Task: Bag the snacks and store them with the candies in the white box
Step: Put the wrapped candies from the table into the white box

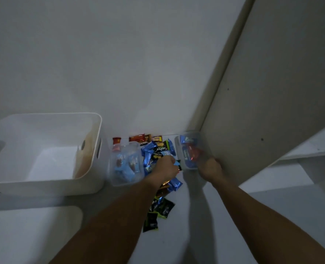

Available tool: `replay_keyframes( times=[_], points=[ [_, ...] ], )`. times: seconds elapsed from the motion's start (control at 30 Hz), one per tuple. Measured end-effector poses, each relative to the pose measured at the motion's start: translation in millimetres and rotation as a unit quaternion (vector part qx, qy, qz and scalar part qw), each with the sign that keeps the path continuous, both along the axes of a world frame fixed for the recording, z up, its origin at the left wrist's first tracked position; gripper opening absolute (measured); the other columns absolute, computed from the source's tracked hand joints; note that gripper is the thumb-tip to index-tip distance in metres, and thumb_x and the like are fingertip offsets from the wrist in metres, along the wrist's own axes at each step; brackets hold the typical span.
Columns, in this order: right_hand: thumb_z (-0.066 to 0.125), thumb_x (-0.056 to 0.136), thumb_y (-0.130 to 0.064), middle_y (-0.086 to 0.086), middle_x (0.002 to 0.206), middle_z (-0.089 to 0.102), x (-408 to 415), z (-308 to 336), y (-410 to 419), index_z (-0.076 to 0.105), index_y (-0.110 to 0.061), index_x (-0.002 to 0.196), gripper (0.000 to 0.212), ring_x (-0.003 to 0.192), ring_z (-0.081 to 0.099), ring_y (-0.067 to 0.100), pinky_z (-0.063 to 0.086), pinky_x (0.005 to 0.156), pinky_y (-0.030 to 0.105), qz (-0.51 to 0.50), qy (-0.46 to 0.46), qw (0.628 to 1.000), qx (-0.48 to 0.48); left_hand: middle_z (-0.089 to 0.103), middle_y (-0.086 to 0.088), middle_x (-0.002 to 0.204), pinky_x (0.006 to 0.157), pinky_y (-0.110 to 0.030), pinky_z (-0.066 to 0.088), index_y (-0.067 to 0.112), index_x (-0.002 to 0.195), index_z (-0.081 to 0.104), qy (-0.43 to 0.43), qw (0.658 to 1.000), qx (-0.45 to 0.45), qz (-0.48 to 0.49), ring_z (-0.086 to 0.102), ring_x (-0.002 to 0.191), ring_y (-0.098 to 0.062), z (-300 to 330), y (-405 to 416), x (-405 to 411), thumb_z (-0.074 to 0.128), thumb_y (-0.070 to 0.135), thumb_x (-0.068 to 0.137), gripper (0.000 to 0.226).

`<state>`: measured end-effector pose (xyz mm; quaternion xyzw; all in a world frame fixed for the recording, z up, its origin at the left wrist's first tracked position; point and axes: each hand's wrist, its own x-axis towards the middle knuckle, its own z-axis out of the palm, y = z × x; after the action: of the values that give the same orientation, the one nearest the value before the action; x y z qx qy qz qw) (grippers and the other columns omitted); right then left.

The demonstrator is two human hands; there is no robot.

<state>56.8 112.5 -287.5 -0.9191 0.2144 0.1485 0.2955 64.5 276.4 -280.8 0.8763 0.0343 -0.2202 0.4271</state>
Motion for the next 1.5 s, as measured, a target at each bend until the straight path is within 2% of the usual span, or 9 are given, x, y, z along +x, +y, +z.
replay_keyframes(
  times=[0.13,0.4,0.57,0.7,0.87,1.07,1.3,1.4,1.5],
  points=[
    [0.059,0.09,-0.023,0.023,0.13,0.056,5,-4,2,0.05,0.003,0.125,0.044,0.121,0.054,0.035,0.044,0.095,0.034,-0.052,-0.017,0.998,0.016,0.065,-0.021,0.104,0.086,-0.044,0.053,0.003,0.104,0.063,0.051,0.997,-0.057,0.032,0.063,0.097,-0.032,-6,-28,15,0.055,0.006,0.087,0.019],
    [0.063,0.088,-0.022,0.03,0.116,0.061,22,-9,9,0.062,0.009,0.109,0.037,0.105,0.061,0.041,0.048,0.083,0.036,-0.135,-0.043,0.99,0.023,0.068,-0.012,0.096,0.071,-0.033,0.06,0.0,0.099,0.064,0.05,0.988,-0.056,0.136,0.068,0.085,-0.022,-18,-29,31,0.06,0.005,0.089,0.011],
    [0.057,0.085,-0.019,0.028,0.108,0.064,31,6,21,0.065,0.008,0.104,0.034,0.096,0.063,0.039,0.046,0.075,0.035,-0.166,-0.092,0.979,0.073,0.051,0.0,0.075,0.051,-0.019,0.037,0.01,0.08,0.05,0.008,0.976,-0.095,0.197,0.051,0.064,-0.009,4,-5,26,0.052,0.004,0.089,0.011],
    [0.051,0.085,-0.013,0.02,0.092,0.064,31,23,60,0.064,0.002,0.089,0.02,0.086,0.061,0.034,0.047,0.071,0.034,-0.142,-0.119,0.973,0.134,0.053,-0.001,0.078,0.064,-0.031,0.042,0.01,0.085,0.05,-0.059,0.954,-0.083,0.283,0.053,0.075,-0.018,16,26,16,0.052,0.013,0.085,0.003],
    [0.048,0.086,-0.012,0.017,0.094,0.066,25,36,120,0.061,-0.005,0.082,0.015,0.089,0.062,0.034,0.049,0.075,0.033,-0.059,-0.121,0.98,0.147,0.064,-0.017,0.103,0.078,-0.032,0.046,-0.001,0.107,0.059,-0.128,0.911,-0.029,0.39,0.058,0.091,-0.028,23,82,-2,0.044,0.013,0.094,0.025],
    [0.049,0.085,-0.008,0.002,0.06,0.05,8,26,168,0.053,-0.01,0.063,0.022,0.068,0.055,0.026,0.047,0.063,0.032,0.024,-0.08,0.987,0.139,0.061,-0.022,0.112,0.079,-0.033,0.043,-0.007,0.114,0.055,-0.074,0.923,0.042,0.376,0.059,0.104,-0.037,20,125,-35,0.047,0.003,0.092,0.025],
    [0.054,0.085,-0.013,0.009,0.086,0.061,6,2,175,0.058,-0.005,0.089,0.01,0.073,0.058,0.02,0.049,0.062,0.032,0.052,0.016,0.971,0.233,0.059,-0.027,0.122,0.091,-0.04,0.046,-0.01,0.12,0.054,0.045,0.931,-0.009,0.362,0.055,0.115,-0.041,-2,141,-42,0.045,0.009,0.095,0.033],
    [0.051,0.09,-0.011,0.013,0.114,0.061,8,-1,175,0.051,-0.007,0.119,0.029,0.096,0.063,0.025,0.057,0.081,0.038,0.042,0.092,0.929,0.356,0.062,-0.018,0.11,0.089,-0.039,0.046,-0.007,0.123,0.055,0.059,0.923,-0.069,0.374,0.054,0.119,-0.039,-2,147,-39,0.047,0.012,0.096,0.034],
    [0.053,0.09,-0.01,0.013,0.114,0.063,8,-2,171,0.054,-0.009,0.114,0.024,0.104,0.063,0.028,0.051,0.096,0.05,0.03,0.117,0.913,0.389,0.06,-0.006,0.089,0.078,-0.029,0.039,-0.006,0.125,0.054,0.066,0.924,-0.089,0.367,0.054,0.121,-0.037,3,149,-38,0.049,0.011,0.097,0.034]
  ],
)
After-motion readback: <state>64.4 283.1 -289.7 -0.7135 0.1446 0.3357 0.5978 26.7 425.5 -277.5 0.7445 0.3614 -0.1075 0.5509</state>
